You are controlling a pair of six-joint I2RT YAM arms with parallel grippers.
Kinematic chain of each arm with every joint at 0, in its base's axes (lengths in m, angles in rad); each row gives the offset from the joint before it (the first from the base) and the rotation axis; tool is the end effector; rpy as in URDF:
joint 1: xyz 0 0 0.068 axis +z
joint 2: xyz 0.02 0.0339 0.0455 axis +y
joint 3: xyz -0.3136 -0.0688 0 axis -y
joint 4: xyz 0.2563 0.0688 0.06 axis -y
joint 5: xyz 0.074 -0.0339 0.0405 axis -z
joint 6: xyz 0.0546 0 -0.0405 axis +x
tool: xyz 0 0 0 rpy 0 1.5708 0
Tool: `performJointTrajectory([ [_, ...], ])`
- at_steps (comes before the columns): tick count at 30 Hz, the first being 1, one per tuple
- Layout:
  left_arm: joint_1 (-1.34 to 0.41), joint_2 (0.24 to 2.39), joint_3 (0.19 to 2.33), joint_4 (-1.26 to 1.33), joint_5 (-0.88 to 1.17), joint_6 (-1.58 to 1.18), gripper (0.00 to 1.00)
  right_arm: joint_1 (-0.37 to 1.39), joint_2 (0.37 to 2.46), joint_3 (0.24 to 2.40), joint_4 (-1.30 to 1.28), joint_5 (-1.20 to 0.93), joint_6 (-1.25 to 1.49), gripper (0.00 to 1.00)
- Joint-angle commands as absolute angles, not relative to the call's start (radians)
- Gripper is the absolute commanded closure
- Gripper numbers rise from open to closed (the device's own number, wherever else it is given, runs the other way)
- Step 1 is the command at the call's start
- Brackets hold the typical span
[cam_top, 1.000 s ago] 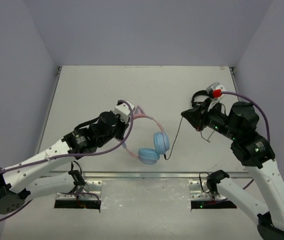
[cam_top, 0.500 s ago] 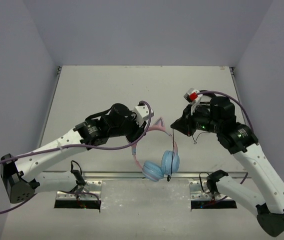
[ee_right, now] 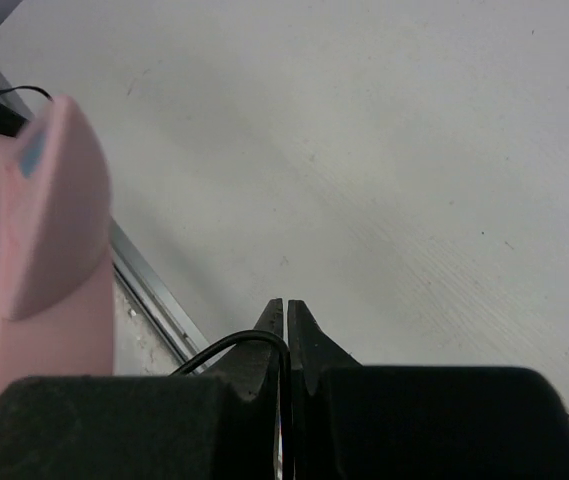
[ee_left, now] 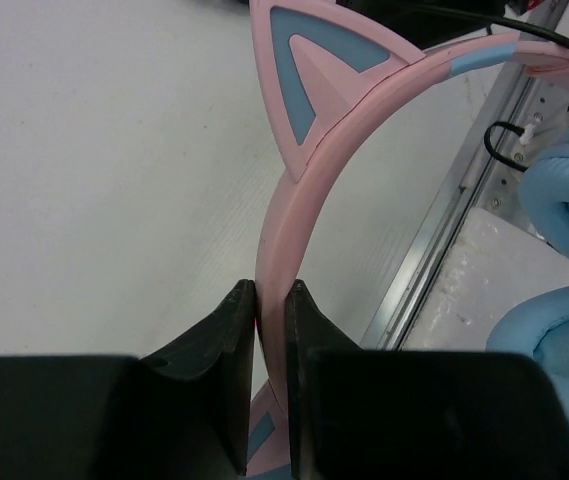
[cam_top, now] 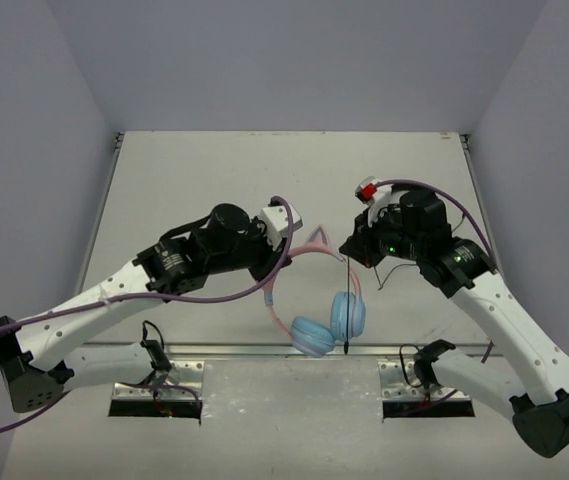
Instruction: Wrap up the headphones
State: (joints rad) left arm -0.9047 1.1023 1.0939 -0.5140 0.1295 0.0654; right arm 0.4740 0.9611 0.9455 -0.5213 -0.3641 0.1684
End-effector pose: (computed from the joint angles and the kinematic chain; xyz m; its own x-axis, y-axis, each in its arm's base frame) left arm 0.1466 -0.1980 0.3872 -0.2522 0.4258 -0.8690 0.8671 0.4980 -0.0077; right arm 0.1736 0.1109 0.3626 -0.5658 -0.1142 -0.8166 -0.6126 0.7211 0.3236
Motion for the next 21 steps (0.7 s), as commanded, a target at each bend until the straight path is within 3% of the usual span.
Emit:
performJointTrajectory([
  [1,-0.928,0.988,1.121,-0.374,0.238,0.034,1.0,0.469,0.968,0.939,-0.425,-0.278,0.164,0.99],
  [7,-0.928,0.928,1.149,-0.292,0.118,-0.057,1.0,0.469,0.953,0.939,-0.397,-0.394,0.181,0.98],
  [12,-0.928,0.845,1.111,-0.186,0.034,-0.138,1.0,0.469,0.911,0.904,-0.275,-0.521,0.256,0.86],
  [13,-0.928,0.827,1.105,-0.161,0.034,-0.158,1.0,0.469,0.907,0.888,-0.249,-0.561,0.294,0.74],
  [15,-0.928,0.812,1.091,-0.138,0.031,-0.179,1.0,0.469,0.897,0.868,-0.152,-0.604,0.333,0.65],
  [21,-0.928,0.793,1.127,-0.115,-0.069,-0.253,1.0,0.469,0.937,0.799,0.148,-0.747,0.524,0.6],
])
